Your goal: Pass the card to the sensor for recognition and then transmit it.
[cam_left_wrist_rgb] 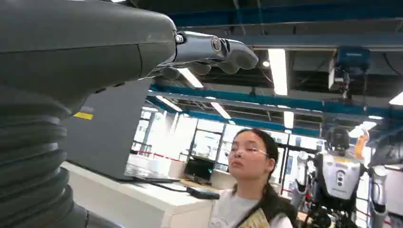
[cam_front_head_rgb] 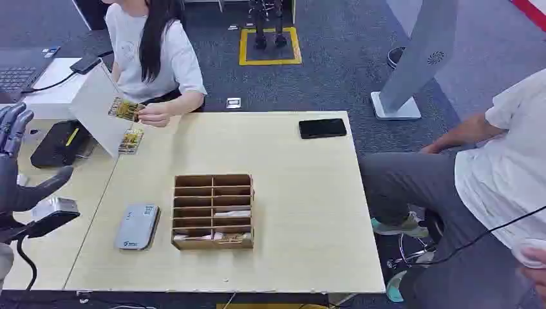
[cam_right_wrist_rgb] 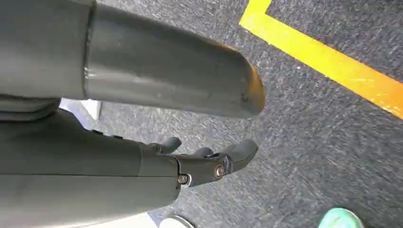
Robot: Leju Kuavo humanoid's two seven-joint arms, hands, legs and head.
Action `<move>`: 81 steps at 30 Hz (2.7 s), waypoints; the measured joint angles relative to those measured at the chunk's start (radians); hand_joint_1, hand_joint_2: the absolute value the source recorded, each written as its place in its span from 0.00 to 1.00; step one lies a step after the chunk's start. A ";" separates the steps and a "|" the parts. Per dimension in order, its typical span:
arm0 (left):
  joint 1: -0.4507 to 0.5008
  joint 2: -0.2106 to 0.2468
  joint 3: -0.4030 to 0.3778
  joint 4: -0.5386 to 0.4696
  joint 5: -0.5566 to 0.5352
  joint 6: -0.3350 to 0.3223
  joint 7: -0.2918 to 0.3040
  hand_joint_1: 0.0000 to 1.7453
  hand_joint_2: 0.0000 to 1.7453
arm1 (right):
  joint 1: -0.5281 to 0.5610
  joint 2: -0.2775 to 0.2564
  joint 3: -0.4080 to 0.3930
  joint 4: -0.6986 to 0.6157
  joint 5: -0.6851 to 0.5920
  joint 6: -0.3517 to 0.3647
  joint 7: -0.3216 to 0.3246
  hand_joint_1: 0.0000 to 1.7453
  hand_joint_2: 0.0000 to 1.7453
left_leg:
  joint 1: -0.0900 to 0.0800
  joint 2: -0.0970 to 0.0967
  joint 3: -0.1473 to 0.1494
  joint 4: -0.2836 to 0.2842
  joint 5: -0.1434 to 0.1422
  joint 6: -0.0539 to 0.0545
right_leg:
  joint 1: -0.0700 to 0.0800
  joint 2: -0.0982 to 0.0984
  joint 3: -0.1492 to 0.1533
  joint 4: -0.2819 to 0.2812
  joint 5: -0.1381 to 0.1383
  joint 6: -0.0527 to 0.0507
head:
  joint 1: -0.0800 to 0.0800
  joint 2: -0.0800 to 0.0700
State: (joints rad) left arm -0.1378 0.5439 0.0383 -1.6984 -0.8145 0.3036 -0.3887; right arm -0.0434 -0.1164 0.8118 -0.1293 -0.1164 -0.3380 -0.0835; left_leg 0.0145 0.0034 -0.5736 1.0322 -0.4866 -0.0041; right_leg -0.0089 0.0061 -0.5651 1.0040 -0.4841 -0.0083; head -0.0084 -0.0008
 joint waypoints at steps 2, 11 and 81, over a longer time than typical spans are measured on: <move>-0.023 0.017 -0.036 0.030 0.023 0.011 0.002 0.00 1.00 | -0.002 -0.001 0.007 0.000 0.000 0.000 0.000 0.00 0.00 | 0.000 0.000 0.000 0.000 0.000 0.000 | 0.000 0.000 0.000 0.000 0.000 0.000 | 0.000 0.000; -0.078 0.037 -0.119 0.119 0.008 0.053 0.029 0.00 1.00 | -0.015 -0.003 0.021 -0.006 0.009 -0.001 0.000 0.00 0.00 | -0.001 -0.001 -0.001 0.000 0.000 0.000 | 0.000 0.000 0.000 0.000 0.000 0.000 | 0.000 0.000; -0.052 -0.099 -0.169 0.132 0.645 -0.466 0.211 1.00 1.00 | -0.009 -0.003 0.062 -0.016 0.008 -0.042 -0.045 0.00 0.00 | -0.001 -0.002 -0.001 0.000 0.000 0.000 | 0.000 -0.001 0.000 0.000 0.000 0.001 | 0.000 0.000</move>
State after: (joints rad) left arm -0.1897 0.4448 -0.1308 -1.5660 -0.1692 -0.1622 -0.1773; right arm -0.0521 -0.1198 0.8736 -0.1450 -0.1080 -0.3803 -0.1286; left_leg 0.0139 0.0015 -0.5749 1.0323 -0.4866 -0.0041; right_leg -0.0092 0.0046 -0.5652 1.0040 -0.4843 -0.0078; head -0.0088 -0.0008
